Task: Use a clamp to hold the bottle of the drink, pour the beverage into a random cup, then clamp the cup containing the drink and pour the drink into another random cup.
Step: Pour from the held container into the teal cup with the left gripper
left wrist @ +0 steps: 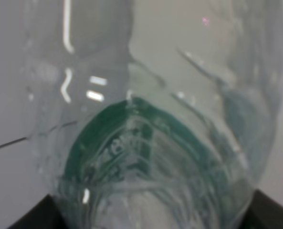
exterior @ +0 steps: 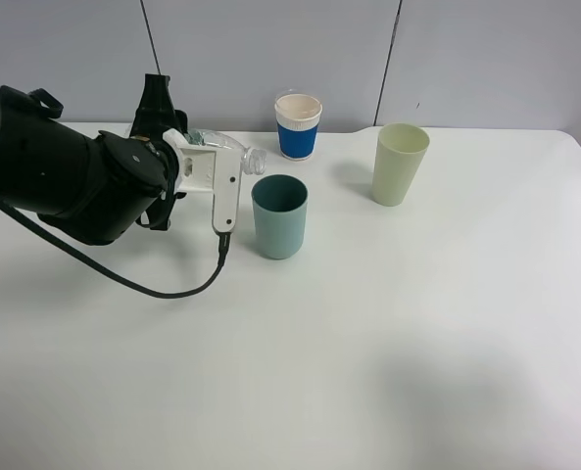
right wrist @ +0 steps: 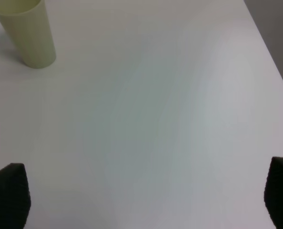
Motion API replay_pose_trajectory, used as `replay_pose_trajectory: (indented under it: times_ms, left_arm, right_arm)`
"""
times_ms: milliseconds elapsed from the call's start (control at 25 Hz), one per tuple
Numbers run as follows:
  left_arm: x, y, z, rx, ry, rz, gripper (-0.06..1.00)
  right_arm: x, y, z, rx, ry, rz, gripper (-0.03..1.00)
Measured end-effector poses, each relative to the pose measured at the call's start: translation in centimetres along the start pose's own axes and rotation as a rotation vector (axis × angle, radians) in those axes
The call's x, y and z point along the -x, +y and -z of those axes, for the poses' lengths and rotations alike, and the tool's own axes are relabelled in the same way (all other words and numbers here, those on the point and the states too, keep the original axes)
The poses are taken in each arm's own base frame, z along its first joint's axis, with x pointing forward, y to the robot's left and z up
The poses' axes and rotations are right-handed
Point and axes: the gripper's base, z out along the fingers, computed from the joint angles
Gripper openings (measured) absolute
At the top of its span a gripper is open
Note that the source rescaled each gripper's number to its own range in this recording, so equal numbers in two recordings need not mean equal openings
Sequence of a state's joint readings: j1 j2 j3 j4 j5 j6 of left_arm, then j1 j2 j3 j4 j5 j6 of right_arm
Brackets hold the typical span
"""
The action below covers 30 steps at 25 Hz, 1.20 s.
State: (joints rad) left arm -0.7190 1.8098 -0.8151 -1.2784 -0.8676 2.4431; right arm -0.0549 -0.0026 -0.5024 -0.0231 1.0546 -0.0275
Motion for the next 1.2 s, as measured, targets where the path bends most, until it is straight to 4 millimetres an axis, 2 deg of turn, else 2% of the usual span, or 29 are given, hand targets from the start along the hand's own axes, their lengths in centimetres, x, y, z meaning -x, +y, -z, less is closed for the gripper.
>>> replay_pose_trajectory:
  times_ms: [1200]
  left_arm:
    - [0.4, 1.2, 0.1, 0.137, -0.036, -0.11, 0.0]
  right_arm:
    - [0.0, 0.0, 0.0, 0.0, 0.0, 0.0, 0.95]
